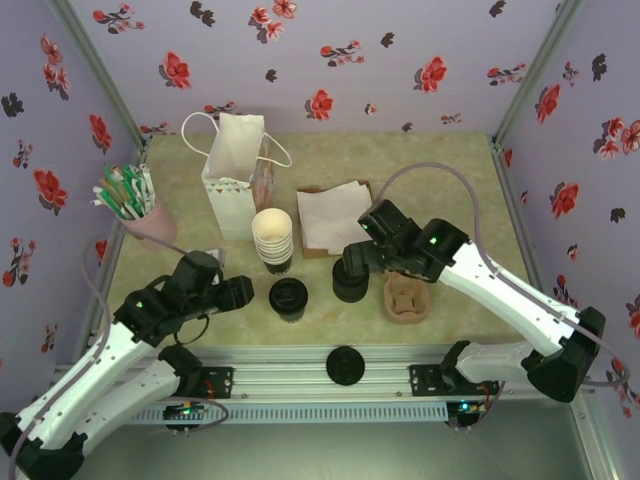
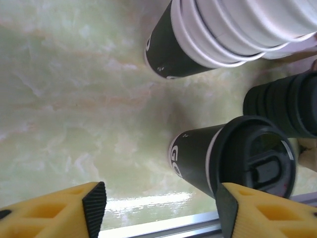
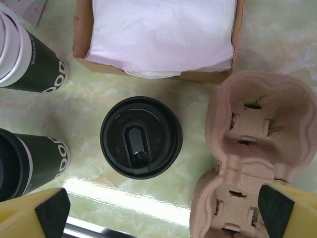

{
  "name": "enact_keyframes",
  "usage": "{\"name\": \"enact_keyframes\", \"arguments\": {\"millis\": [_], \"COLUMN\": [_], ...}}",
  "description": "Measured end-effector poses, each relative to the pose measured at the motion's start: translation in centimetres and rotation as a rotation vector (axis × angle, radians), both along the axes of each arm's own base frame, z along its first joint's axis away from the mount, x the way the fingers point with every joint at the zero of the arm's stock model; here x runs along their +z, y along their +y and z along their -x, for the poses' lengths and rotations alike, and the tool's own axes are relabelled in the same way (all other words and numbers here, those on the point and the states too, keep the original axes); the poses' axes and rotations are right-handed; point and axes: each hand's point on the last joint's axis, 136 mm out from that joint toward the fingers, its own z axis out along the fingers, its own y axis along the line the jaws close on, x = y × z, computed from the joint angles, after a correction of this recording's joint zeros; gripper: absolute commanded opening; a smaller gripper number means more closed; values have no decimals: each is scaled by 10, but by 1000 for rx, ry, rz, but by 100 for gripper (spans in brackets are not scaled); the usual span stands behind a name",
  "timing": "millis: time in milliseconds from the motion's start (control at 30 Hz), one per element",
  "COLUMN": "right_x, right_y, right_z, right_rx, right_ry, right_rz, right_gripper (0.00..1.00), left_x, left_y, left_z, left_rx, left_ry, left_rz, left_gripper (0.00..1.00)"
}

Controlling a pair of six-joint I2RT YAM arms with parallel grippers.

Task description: Pack the takeout coffee

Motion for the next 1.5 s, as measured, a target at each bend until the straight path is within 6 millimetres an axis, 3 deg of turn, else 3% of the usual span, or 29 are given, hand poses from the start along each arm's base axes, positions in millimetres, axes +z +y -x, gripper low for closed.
{"name": "enact_keyframes", "arguments": {"millis": [100, 467, 767, 1167, 1333, 1500], "right_x": [-2, -4, -5, -3, -5, -6], "right_y": [1, 3, 3, 3, 2, 1], "right_z": [-2, -5, -5, -7, -6, 5], "right_rx": [-11, -30, -40, -49, -45, -9], "right_ry": [4, 13, 15, 10, 14, 20], "right_rz": [5, 7, 7, -3, -4, -41], "right_gripper": [99, 99, 99, 99, 99, 99], "left_x": [-18, -54, -67, -75, -66, -52], "left_y": [-5, -38, -76, -109, -105, -90], "left_z": [1, 0, -1, -1, -3, -2], "left_rx": [1, -22, -87, -141, -120, -88], "left_ry": [44, 131, 156, 160, 127, 88], "left_rz": [21, 148, 193, 222, 232, 232], "left_gripper": [55, 43, 41, 44, 50, 51]}}
